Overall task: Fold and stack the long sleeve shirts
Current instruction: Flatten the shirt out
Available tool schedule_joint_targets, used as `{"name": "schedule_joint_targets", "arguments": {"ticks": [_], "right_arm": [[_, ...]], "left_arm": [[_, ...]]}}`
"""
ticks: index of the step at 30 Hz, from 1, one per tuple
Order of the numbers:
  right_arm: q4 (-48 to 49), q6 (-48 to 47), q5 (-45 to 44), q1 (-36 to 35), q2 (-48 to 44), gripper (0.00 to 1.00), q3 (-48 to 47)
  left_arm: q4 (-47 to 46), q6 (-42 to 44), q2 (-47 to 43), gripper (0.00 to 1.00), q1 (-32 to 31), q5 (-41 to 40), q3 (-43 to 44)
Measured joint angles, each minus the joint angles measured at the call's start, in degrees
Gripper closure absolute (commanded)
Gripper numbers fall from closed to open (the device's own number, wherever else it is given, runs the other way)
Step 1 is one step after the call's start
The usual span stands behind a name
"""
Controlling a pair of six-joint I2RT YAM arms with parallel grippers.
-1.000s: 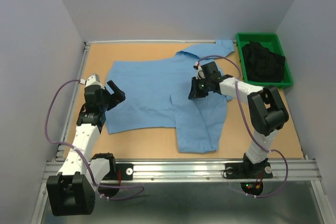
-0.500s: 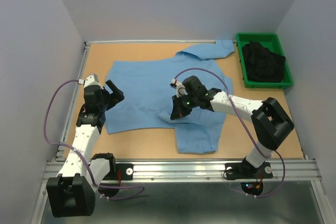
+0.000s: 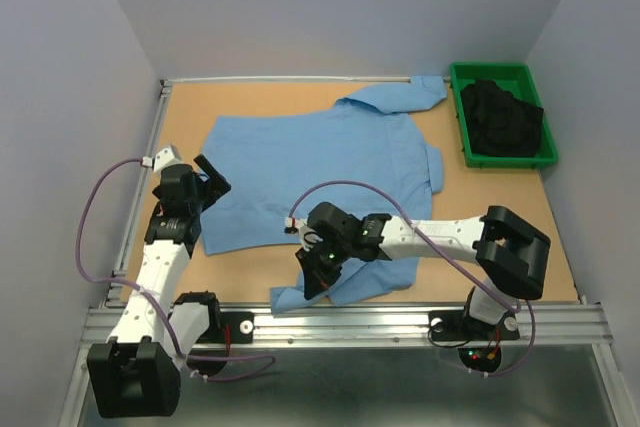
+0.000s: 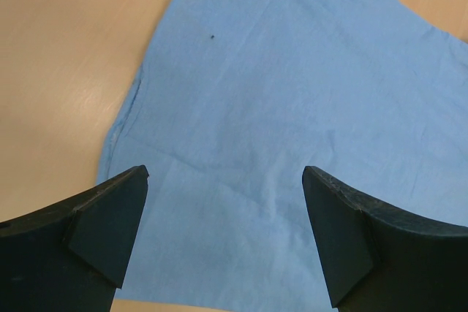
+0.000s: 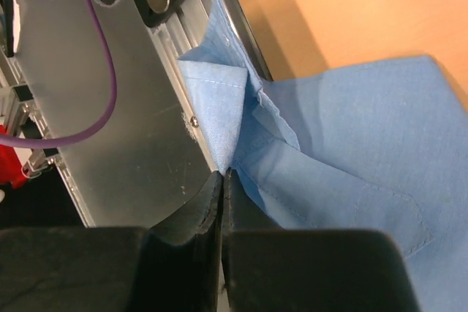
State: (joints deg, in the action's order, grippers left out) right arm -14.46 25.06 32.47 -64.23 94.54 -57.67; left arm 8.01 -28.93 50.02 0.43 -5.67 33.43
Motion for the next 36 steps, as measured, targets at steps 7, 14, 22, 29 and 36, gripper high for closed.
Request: {"name": "schedule_joint_targets", "arguments": {"ticks": [7, 14, 22, 29, 36], "right_arm": [[-0.1, 3.3, -5.0, -1.5, 0.7, 0.44, 0.5], [-3.5, 6.3, -16.9, -0.9, -2.1, 0.21, 0.4], [-12.6, 9.5, -30.6, 13.9, -19.1, 0.00, 1.8], [-17.1, 6.5, -37.8, 28.4, -26.3, 0.14, 4.8], [-18.6, 5.0, -40.1, 37.6, -17.0, 0.30, 5.2]], "left_arm": [[1.4, -1.1, -0.3, 0.01, -2.2, -1.7, 0.0], [3.5, -2.3, -0.3, 0.01, -2.2, -2.4, 0.0], [9.9, -8.0, 4.0, 0.02, -2.2, -5.0, 0.0], [11.7, -12.8, 10.6, 0.07, -2.2, -6.4, 0.0], [11.6, -13.4, 21.4, 0.10, -2.7, -6.2, 3.0]]}}
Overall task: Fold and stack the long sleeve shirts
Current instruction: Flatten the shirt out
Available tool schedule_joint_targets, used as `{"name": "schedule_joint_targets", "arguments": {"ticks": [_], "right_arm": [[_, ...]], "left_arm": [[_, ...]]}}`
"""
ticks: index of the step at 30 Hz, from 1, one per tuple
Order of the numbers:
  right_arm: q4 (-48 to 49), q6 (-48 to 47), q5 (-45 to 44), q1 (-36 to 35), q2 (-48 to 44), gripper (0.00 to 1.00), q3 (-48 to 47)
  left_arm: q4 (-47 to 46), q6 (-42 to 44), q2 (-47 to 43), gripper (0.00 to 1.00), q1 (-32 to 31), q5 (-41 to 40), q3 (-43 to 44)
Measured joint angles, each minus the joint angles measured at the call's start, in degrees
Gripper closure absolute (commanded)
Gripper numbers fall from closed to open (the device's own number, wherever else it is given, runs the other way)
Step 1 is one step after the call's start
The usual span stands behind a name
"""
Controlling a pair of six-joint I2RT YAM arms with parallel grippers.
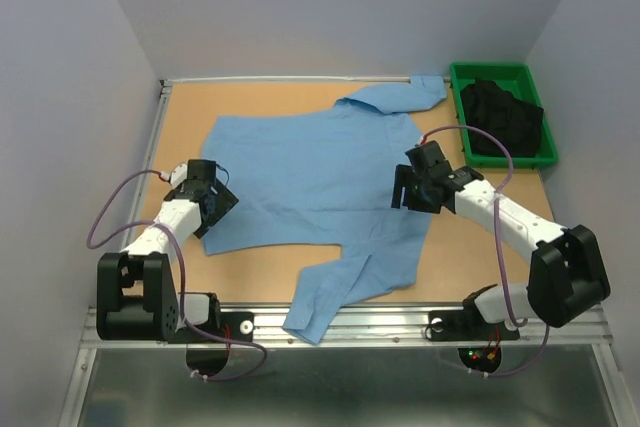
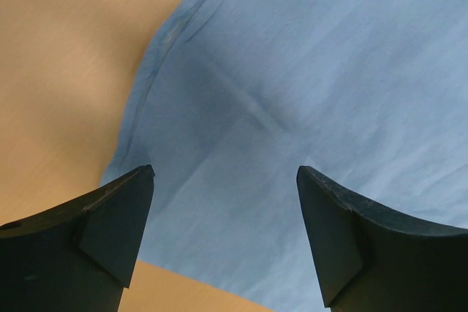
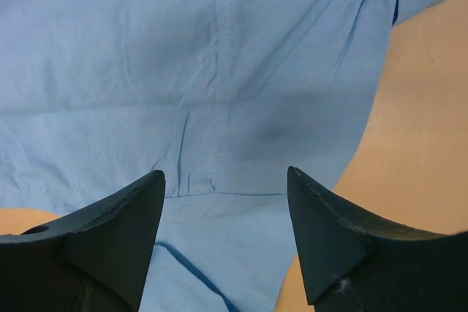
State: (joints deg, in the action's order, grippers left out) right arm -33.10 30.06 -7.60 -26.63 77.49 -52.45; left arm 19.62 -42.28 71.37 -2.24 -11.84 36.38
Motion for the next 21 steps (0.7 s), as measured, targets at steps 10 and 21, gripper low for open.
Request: {"name": "schedule_joint_targets", "arguments": {"ticks": [10, 21], "right_arm": [[3.6, 1.2, -4.1, 2.2, 10.0, 0.52, 0.0], [7.2, 2.5, -6.1, 7.2, 17.9, 0.52, -3.1]], "left_arm": [[-4.1, 2.0, 9.7, 0.14, -0.5, -1.3, 5.4], [-7.6, 4.8, 23.4, 0.14, 0.9, -2.6, 16.9]]}}
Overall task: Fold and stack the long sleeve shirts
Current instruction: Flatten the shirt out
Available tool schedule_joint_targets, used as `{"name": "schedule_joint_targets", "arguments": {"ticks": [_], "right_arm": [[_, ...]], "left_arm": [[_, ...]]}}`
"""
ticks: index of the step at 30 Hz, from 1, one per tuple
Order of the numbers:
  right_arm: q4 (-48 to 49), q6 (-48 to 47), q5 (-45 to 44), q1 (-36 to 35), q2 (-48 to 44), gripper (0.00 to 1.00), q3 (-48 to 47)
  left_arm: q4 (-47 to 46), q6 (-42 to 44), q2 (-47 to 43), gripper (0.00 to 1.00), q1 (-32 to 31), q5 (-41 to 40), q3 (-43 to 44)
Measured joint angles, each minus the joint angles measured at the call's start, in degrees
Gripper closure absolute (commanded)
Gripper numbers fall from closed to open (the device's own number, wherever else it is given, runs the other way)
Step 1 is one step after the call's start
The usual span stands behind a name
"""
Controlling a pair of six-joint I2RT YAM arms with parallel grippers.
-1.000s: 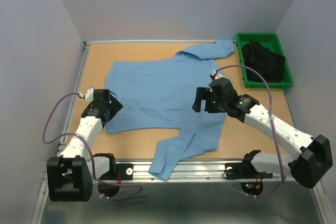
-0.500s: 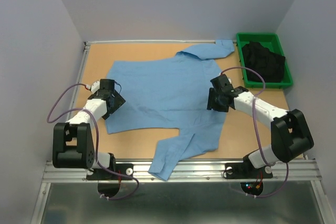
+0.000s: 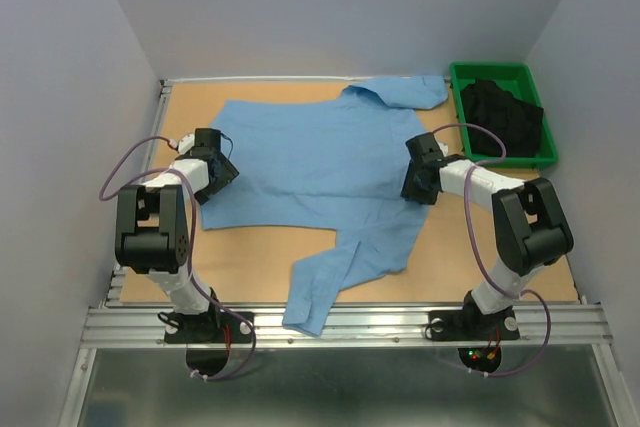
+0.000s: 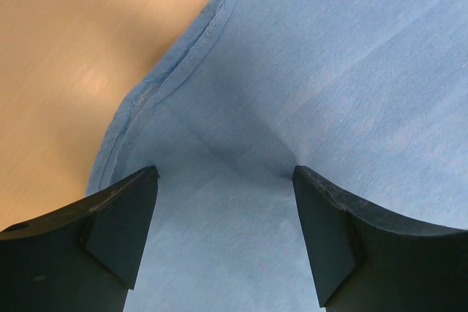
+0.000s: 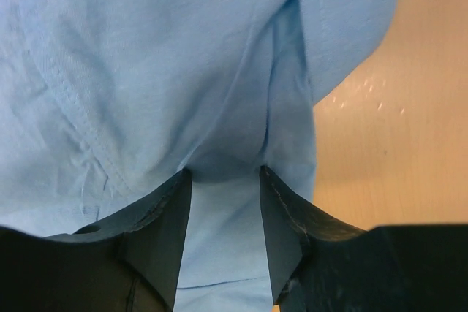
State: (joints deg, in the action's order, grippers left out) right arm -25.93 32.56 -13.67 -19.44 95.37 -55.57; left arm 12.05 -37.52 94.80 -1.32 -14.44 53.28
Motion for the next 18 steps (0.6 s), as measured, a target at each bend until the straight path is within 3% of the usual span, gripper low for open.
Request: {"name": "schedule_joint_targets", "arguments": {"ticks": [4, 7, 11, 15, 18], "right_arm": [[1.0, 0.0, 0.2, 2.0, 1.4, 0.47, -1.9], [0.6, -0.1, 1.0, 2.6, -0.1, 0.30, -1.9], [0.2, -0.2, 2.9, 2.6, -6.0, 0.13, -1.9], [0.3, -0.2, 4.0, 2.6, -13.7, 0.08, -0.9], [0.1, -0.1, 4.6, 2.6, -17.7, 0.08, 1.1]], "left_arm": [[0.6, 0.4, 2.0, 0.12, 0.3, 0.5, 2.8], [3.7, 0.2, 0.4, 0.10, 0.4, 0.3, 2.8], [6.3, -1.9, -9.0, 0.11, 0.5, -0.8, -1.0], [8.5, -5.4, -21.2, 0.18, 0.9, -1.4, -7.7], [10.2, -7.5, -24.1, 0.20, 1.8, -1.8, -12.2]]}}
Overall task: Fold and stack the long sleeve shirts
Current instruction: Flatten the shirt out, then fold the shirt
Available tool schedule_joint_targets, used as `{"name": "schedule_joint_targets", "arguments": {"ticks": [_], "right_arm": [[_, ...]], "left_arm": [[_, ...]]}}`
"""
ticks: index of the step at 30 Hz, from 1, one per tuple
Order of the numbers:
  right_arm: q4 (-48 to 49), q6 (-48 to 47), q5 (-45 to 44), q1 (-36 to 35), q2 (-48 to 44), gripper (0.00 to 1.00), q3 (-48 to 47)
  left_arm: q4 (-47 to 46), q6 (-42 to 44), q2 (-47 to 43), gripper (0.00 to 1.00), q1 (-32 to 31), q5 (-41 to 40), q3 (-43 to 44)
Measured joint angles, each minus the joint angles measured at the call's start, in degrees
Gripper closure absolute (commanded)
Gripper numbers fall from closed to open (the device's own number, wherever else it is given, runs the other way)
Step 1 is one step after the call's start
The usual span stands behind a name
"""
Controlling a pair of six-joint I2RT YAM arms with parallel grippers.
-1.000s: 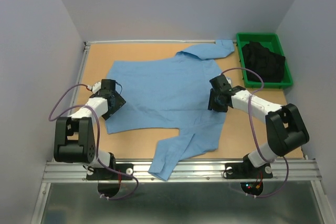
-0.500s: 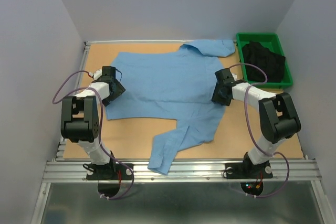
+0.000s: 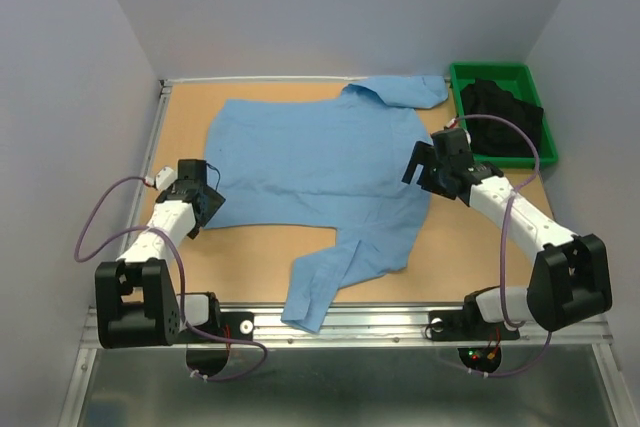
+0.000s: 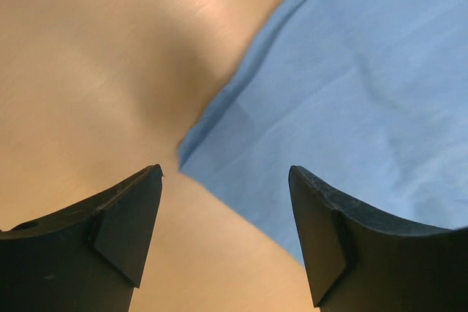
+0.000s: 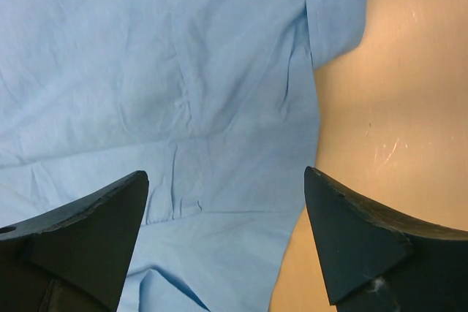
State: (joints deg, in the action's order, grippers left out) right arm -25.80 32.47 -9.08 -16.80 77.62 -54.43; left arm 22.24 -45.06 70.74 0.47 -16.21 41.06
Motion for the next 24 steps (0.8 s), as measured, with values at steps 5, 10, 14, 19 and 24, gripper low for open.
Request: {"name": "schedule_joint_targets", "arguments": {"ticks": [5, 10, 14, 19, 24], "right_arm": [[-0.9, 0.1, 1.3, 0.0, -1.8, 0.08, 4.0], [-2.2, -0.8, 1.6, 0.0, -1.7, 0.08, 5.5], [-2.1, -1.0, 1.6, 0.0, -1.7, 0.08, 5.5], [-2.1, -1.0, 1.3, 0.0, -1.7, 0.14, 5.5], [-2.1, -0.6, 1.1, 0.7, -1.7, 0.17, 6.6]], "left_arm": [[1.4, -2.6, 1.7, 0.26, 0.4, 0.3, -5.5], [-0.3, -3.7, 3.0, 0.32, 0.4, 0.7, -5.7], [-2.0, -3.9, 3.9, 0.42, 0.4, 0.4, -5.7], [-3.9, -3.7, 4.5, 0.68, 0.4, 0.0, -5.7], [-4.0, -3.0, 4.6, 0.93, 0.4, 0.8, -5.7]]}}
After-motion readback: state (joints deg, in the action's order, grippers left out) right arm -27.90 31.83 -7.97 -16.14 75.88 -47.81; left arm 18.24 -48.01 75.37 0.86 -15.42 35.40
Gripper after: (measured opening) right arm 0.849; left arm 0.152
